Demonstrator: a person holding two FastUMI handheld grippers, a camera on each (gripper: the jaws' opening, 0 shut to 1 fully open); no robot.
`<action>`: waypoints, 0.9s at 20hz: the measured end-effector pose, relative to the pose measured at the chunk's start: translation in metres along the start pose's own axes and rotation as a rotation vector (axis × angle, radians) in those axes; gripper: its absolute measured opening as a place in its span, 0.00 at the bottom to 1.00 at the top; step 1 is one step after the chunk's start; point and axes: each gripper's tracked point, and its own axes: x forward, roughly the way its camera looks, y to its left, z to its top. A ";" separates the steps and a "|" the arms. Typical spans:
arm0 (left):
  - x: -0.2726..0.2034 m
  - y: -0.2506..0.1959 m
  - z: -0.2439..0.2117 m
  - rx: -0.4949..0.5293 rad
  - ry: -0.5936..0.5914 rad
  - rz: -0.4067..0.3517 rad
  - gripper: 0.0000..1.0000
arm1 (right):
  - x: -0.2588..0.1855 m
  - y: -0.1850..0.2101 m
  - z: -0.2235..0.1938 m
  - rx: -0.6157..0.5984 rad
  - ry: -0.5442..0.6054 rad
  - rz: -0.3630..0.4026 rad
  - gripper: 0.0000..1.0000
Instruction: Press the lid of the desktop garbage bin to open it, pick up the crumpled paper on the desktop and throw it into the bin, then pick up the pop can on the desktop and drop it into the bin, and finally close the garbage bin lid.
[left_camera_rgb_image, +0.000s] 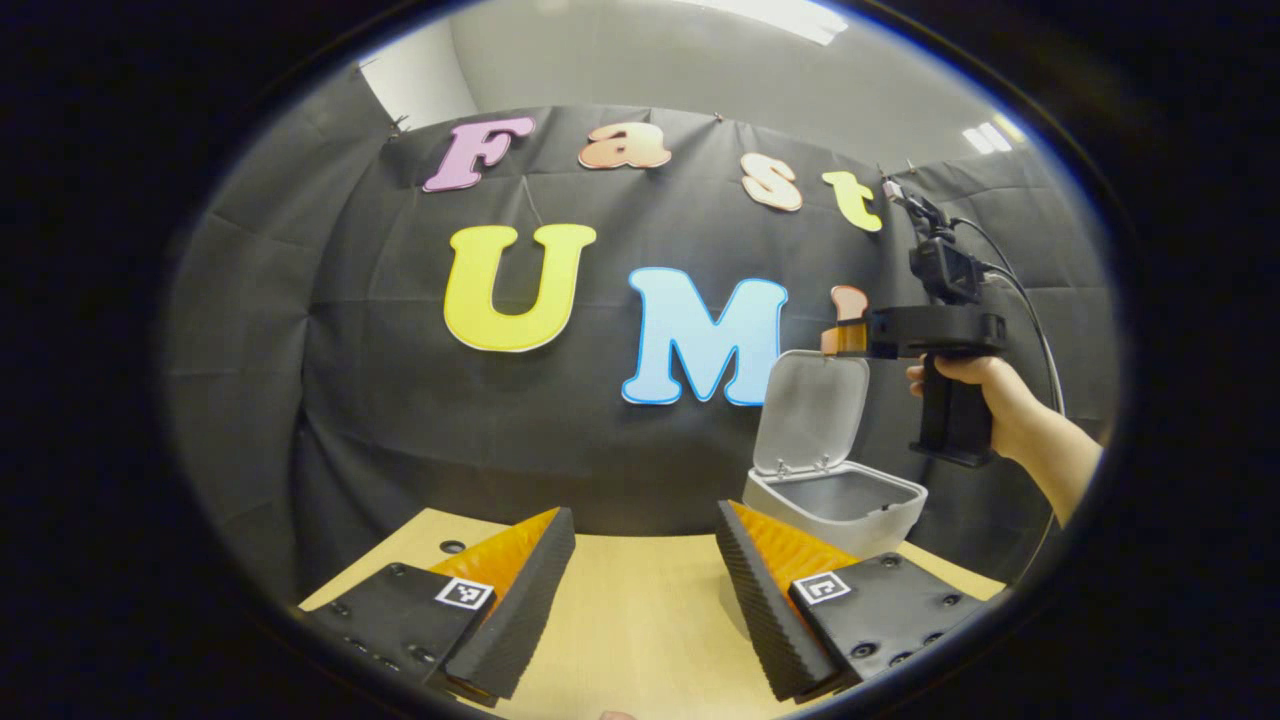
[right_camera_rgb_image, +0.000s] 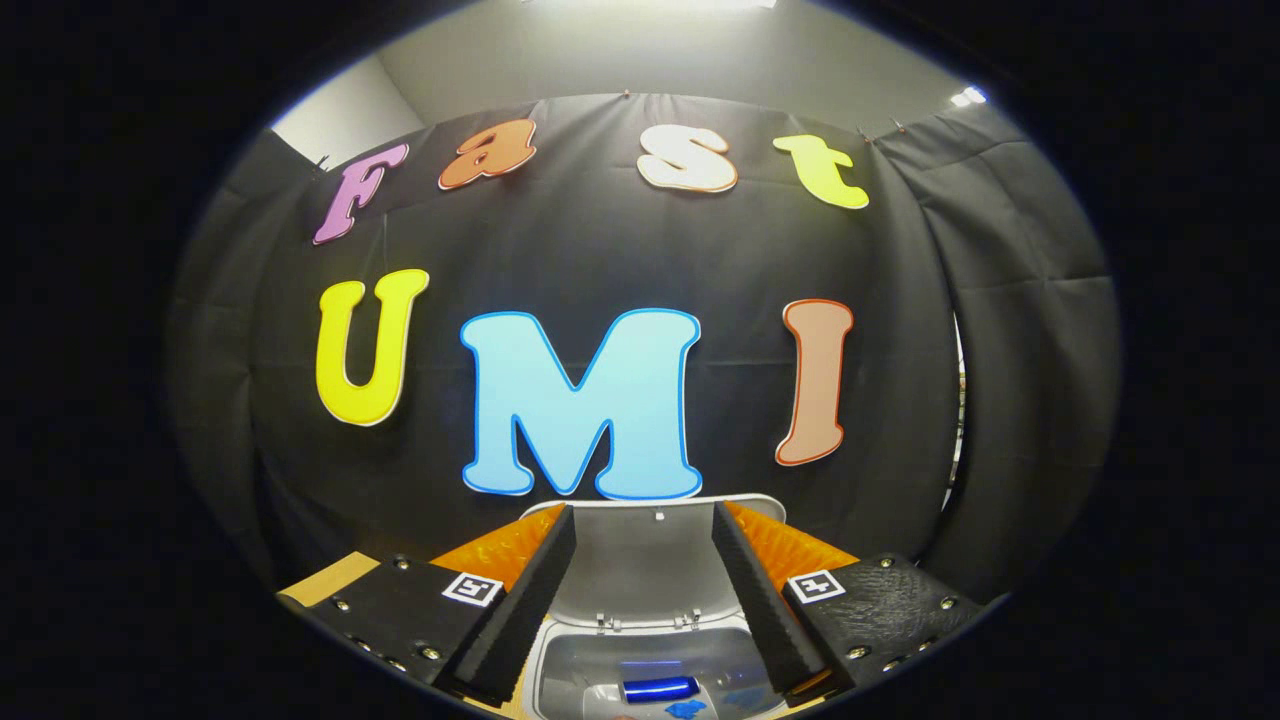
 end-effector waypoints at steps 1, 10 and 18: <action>0.002 0.001 0.000 -0.003 0.003 0.000 0.95 | 0.005 -0.002 0.002 0.006 -0.011 -0.012 0.88; 0.021 0.012 -0.006 -0.005 0.026 -0.022 0.93 | 0.043 0.001 0.006 -0.011 0.001 -0.063 0.88; 0.019 0.016 -0.008 -0.032 0.027 -0.025 0.91 | 0.037 0.001 -0.005 0.006 0.071 -0.037 0.89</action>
